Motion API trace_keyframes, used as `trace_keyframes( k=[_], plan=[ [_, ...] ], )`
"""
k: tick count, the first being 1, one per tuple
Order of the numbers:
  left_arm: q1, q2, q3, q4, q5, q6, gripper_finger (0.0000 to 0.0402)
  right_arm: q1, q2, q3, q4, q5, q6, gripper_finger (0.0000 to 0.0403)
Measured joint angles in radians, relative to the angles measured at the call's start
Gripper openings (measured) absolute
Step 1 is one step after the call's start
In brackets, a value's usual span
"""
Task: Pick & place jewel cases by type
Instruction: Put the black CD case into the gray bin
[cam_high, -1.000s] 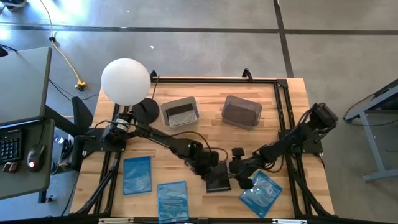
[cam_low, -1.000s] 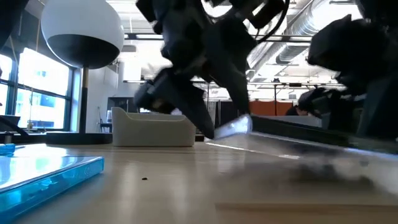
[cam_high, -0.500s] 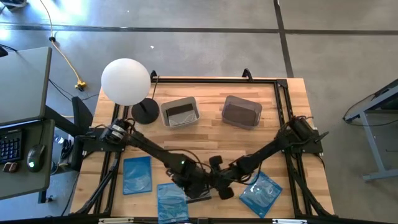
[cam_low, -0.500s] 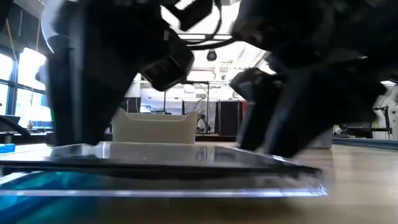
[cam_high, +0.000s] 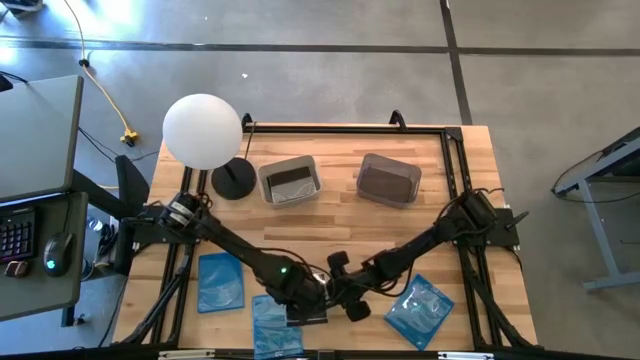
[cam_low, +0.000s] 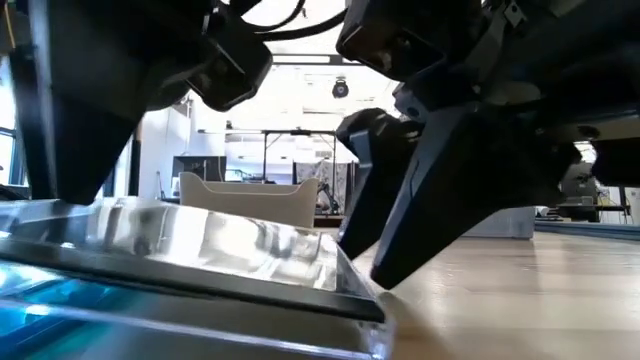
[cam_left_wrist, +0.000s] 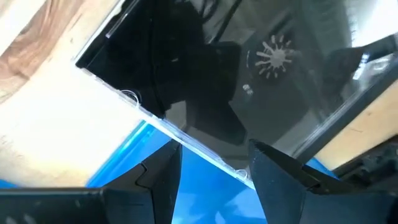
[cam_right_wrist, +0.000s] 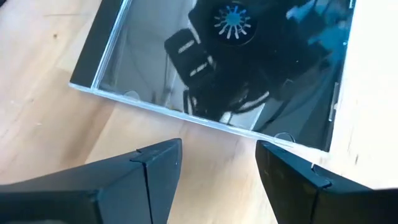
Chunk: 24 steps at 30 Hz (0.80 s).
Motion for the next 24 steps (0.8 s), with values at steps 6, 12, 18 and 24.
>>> trace_keyframes(
  k=[6,12,18,24],
  plan=[
    [-0.033,0.000,0.000,-0.015,-0.024,-0.052,0.0179,0.002,-0.002,0.002,-0.020,0.003,-0.008,0.0201],
    [-0.074,0.000,0.000,-0.014,-0.034,-0.136,0.0179,0.015,-0.005,0.003,-0.064,0.015,0.016,0.0201],
    [-0.139,0.001,-0.001,-0.017,-0.108,-0.214,0.0179,0.020,-0.006,0.003,-0.078,0.016,0.022,0.0201],
    [-0.252,-0.042,-0.003,-0.031,-0.287,-0.333,0.0179,0.021,-0.006,0.001,-0.087,0.012,0.022,0.0201]
  ],
)
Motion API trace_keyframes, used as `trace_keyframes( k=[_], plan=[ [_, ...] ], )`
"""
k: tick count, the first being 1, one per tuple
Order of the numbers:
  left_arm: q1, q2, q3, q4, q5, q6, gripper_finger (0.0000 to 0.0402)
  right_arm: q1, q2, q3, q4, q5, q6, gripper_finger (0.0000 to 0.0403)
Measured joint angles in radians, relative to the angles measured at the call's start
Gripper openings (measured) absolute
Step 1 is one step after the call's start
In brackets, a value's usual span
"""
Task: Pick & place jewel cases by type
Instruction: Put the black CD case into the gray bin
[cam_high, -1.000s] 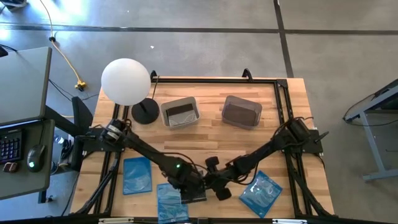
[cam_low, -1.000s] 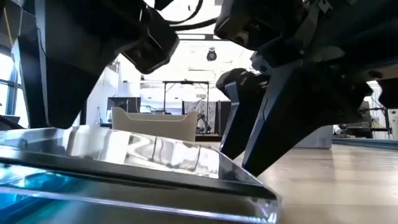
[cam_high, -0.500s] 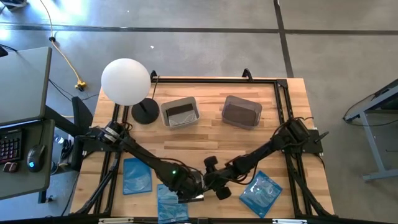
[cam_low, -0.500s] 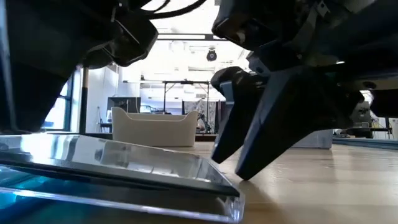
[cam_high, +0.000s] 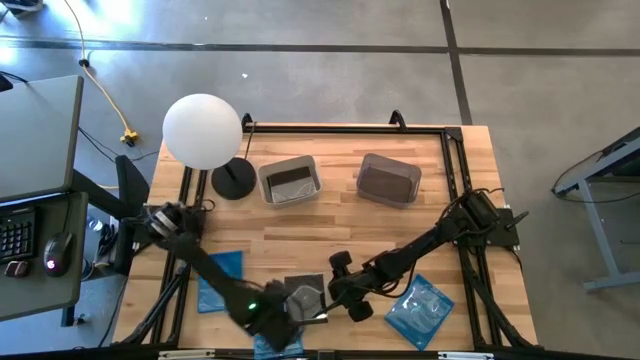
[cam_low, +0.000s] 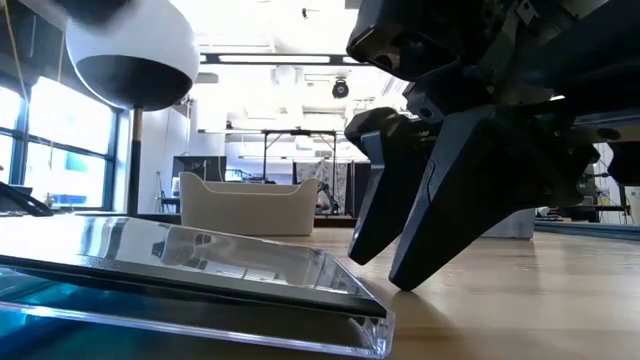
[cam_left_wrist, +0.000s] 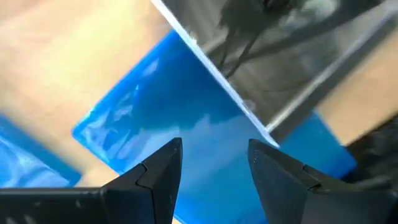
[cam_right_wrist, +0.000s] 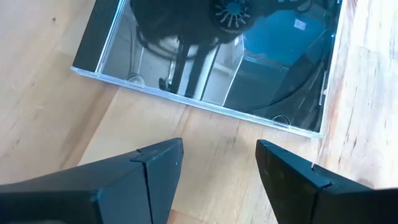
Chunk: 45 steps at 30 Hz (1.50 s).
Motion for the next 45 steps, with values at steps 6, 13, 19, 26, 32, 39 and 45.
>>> trace_keyframes(
  k=[6,13,19,26,32,39,45],
  plan=[
    [-0.157,-0.096,-0.011,-0.057,-0.382,-0.156,0.0179,0.000,0.000,-0.001,0.001,-0.005,-0.001,0.0201],
    [-0.322,-0.108,-0.127,-0.020,-0.755,-0.474,0.0179,0.001,0.000,-0.002,0.011,-0.005,-0.008,0.0201],
    [-0.275,-0.108,-0.269,0.179,-0.680,-0.600,0.0179,-0.005,0.000,-0.005,0.037,-0.009,-0.035,0.0201],
    [-0.139,-0.107,-0.384,0.460,-0.499,-0.503,0.0179,-0.012,0.002,-0.005,0.046,-0.012,-0.034,0.0201],
    [-0.059,-0.108,-0.431,0.609,-0.398,-0.383,0.0179,-0.013,0.002,-0.005,0.046,-0.012,-0.034,0.0201],
    [-0.029,-0.109,-0.434,0.652,-0.358,-0.348,0.0179,-0.013,0.002,-0.005,0.044,-0.023,-0.034,0.0201],
    [-0.020,-0.107,-0.436,0.722,-0.386,-0.328,0.0179,-0.013,0.002,-0.005,0.043,-0.025,-0.032,0.0201]
  ],
)
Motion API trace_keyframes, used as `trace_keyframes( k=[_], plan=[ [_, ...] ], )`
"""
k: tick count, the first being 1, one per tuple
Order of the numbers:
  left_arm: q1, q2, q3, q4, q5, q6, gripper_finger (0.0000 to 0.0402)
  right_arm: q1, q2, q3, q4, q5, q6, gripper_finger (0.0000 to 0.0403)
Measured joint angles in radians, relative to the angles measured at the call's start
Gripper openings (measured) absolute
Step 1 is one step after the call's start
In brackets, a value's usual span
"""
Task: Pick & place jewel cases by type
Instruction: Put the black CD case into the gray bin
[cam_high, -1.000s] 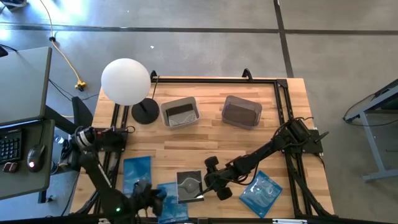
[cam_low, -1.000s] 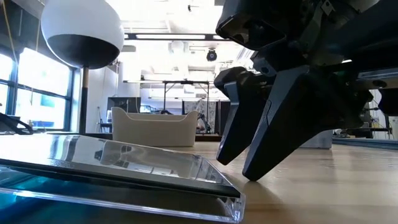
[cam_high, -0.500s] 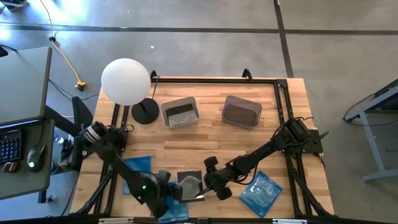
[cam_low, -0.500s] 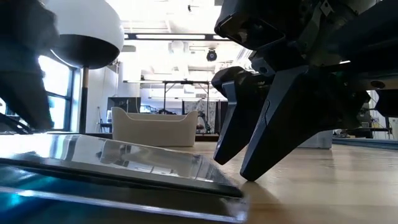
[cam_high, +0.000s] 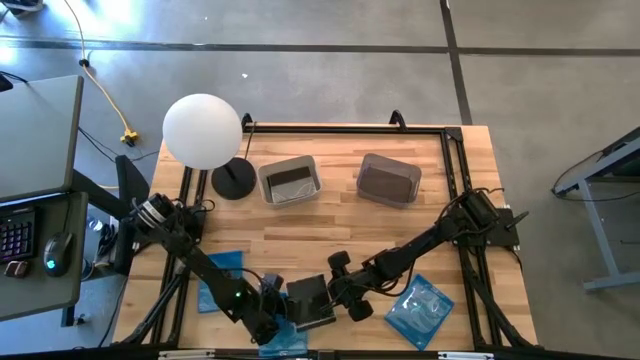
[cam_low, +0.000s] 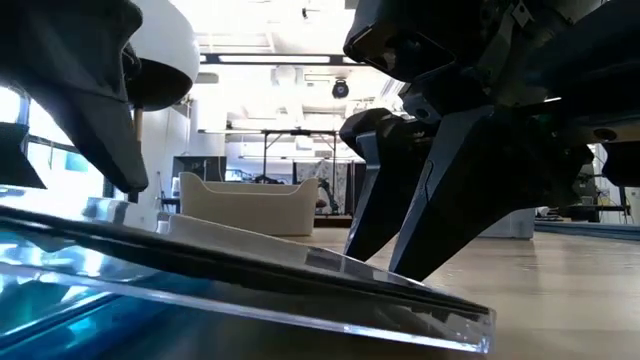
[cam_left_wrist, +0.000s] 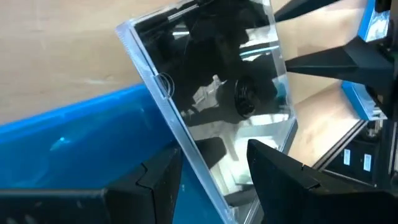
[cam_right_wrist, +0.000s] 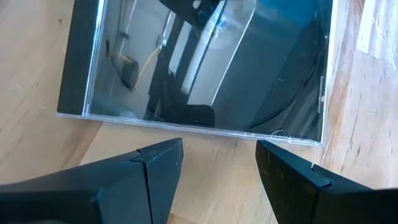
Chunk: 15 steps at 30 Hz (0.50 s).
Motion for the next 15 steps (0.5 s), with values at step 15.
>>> trace_keyframes(
  k=[15],
  plan=[
    [0.131,0.000,0.001,0.043,0.066,0.260,0.0179,0.011,0.001,0.001,-0.004,0.068,-0.002,0.0201]
  ],
)
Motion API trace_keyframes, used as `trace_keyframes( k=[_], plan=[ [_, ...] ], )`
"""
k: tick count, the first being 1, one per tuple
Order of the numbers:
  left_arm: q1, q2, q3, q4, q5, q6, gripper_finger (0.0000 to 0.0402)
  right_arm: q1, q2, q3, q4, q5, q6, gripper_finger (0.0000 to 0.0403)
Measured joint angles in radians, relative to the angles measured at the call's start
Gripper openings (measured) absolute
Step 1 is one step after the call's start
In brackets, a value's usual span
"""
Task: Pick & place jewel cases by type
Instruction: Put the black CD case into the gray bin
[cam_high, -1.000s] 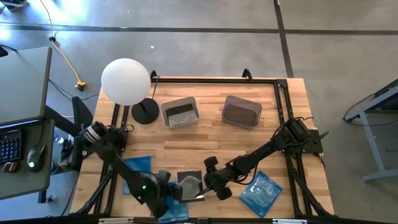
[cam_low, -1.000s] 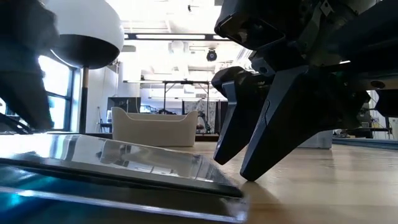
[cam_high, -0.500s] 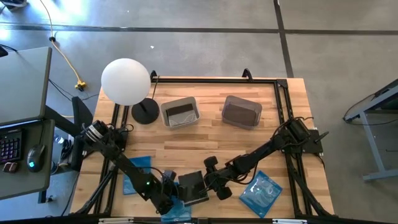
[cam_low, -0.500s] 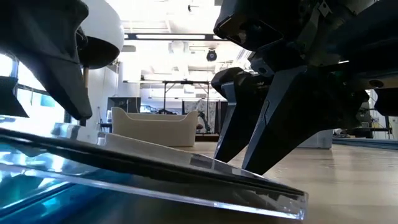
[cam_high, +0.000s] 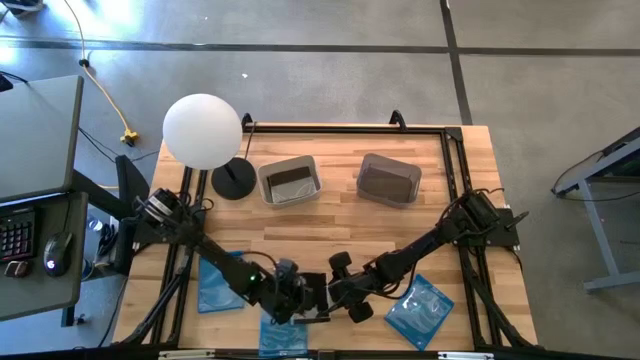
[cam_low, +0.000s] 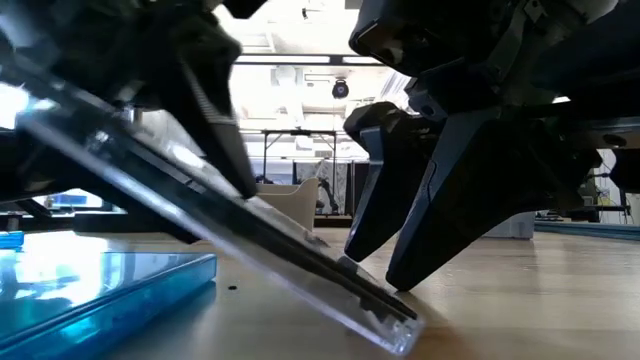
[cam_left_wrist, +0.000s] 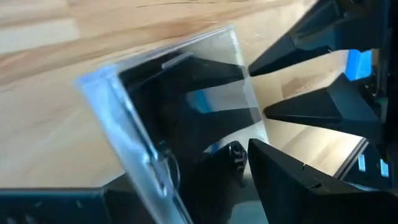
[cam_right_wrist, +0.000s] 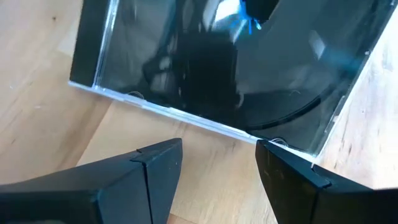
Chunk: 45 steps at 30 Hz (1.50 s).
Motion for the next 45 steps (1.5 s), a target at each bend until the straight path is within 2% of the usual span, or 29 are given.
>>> trace_keyframes(
  k=[5,15,30,36,39,45],
  plan=[
    [0.017,0.000,0.000,0.012,0.014,0.081,0.0179,0.000,0.000,0.000,-0.008,0.004,0.000,0.0201],
    [0.016,0.000,0.001,0.010,0.013,0.105,0.0178,0.021,0.000,0.002,-0.031,0.006,-0.016,0.0201],
    [0.016,0.000,0.002,0.043,0.012,0.105,0.0093,0.099,-0.001,0.000,-0.061,0.242,-0.021,0.0201],
    [0.016,0.000,0.002,0.043,0.020,0.105,0.0090,0.124,-0.065,-0.003,-0.205,0.363,-0.008,0.0201],
    [0.016,0.000,0.002,0.045,0.022,0.105,0.0089,0.137,-0.119,-0.003,-0.330,0.455,0.051,0.0201],
    [0.020,0.001,0.002,0.083,-0.003,0.159,0.0089,0.151,-0.235,-0.002,-0.553,0.559,0.192,0.0201]
  ],
)
